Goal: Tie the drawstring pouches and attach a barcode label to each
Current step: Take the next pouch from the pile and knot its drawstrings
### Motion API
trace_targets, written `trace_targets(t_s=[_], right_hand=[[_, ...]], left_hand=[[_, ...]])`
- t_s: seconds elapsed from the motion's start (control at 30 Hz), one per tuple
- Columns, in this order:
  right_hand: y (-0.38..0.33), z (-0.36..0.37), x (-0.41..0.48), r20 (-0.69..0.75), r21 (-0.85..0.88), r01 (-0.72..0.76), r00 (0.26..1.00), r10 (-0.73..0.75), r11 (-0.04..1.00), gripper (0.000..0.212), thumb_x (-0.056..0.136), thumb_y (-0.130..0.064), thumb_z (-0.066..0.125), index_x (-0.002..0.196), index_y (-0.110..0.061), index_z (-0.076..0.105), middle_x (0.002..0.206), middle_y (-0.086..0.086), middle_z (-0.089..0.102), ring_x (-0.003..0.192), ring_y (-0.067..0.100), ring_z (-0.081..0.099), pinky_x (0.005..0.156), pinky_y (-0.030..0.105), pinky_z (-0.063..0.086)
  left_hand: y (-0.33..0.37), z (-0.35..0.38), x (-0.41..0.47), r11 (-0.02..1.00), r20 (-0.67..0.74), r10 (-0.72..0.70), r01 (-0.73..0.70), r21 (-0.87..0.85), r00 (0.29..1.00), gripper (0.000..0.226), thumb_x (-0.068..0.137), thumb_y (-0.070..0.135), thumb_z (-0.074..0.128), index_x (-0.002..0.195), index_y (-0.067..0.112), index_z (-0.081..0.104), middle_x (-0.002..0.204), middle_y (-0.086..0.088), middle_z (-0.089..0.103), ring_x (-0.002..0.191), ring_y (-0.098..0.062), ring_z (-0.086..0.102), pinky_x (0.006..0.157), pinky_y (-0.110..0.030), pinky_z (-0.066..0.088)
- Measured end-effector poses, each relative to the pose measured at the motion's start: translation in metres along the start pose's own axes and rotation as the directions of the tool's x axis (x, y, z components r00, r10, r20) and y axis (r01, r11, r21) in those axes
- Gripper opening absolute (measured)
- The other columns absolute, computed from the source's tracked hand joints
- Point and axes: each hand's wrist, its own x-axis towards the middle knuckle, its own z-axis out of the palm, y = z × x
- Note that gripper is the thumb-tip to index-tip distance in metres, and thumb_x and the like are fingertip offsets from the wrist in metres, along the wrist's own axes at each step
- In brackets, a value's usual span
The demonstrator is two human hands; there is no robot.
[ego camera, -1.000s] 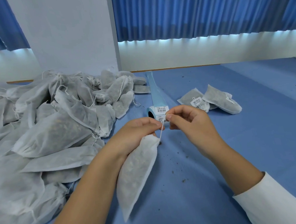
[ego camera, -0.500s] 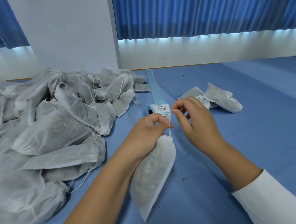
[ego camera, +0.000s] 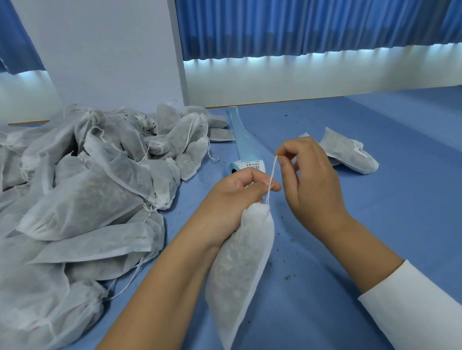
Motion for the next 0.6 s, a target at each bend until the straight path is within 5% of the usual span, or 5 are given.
trace_targets(t_s=[0.17,0.33,0.43,0.6], right_hand=[[-0.003,-0.002,-0.001,0.299,0.394,-0.425,0.898,0.324,0.815,0.020,0.096,-0.006,0.055,0.096,-0.026,0.057,0.092,-0.012,0.063,0.084,0.002,0.059,0.069,0.019,0.051],[-0.005,-0.010,0.007,0.566,0.457,-0.791,0.611,0.553,0.407,0.018,0.096,-0.015,0.054,0.092,-0.014,0.072,0.082,-0.001,0.074,0.070,0.010,0.063,0.057,0.022,0.052],[-0.003,-0.012,0.009,0.703,0.421,-0.886,0.453,0.548,0.192,0.030,0.095,-0.028,0.049,0.089,-0.010,0.072,0.083,0.006,0.074,0.065,0.013,0.062,0.053,0.023,0.050],[-0.001,-0.014,0.010,0.772,0.406,-0.909,0.399,0.495,0.098,0.044,0.089,-0.050,0.054,0.079,-0.014,0.078,0.085,0.008,0.074,0.063,0.013,0.063,0.052,0.024,0.049]], left_hand=[[-0.003,-0.004,0.001,0.998,-0.035,-0.006,0.004,-0.061,0.999,0.020,0.100,0.017,0.053,0.085,0.018,0.066,0.046,0.018,0.053,0.038,0.002,0.041,0.041,-0.012,0.034],[-0.002,-0.009,0.001,0.997,-0.066,-0.025,0.020,-0.072,0.998,0.018,0.100,0.017,0.054,0.085,0.017,0.064,0.047,0.019,0.056,0.040,0.004,0.044,0.042,-0.011,0.035],[-0.004,-0.011,0.003,0.999,-0.126,-0.036,0.032,-0.034,0.991,0.020,0.099,0.018,0.055,0.080,0.020,0.064,0.047,0.018,0.055,0.039,0.002,0.043,0.043,-0.013,0.036],[-0.009,-0.011,0.008,0.988,-0.221,0.021,0.013,0.152,0.975,0.017,0.098,0.023,0.057,0.086,0.016,0.066,0.043,0.015,0.047,0.036,-0.002,0.037,0.042,-0.014,0.031]])
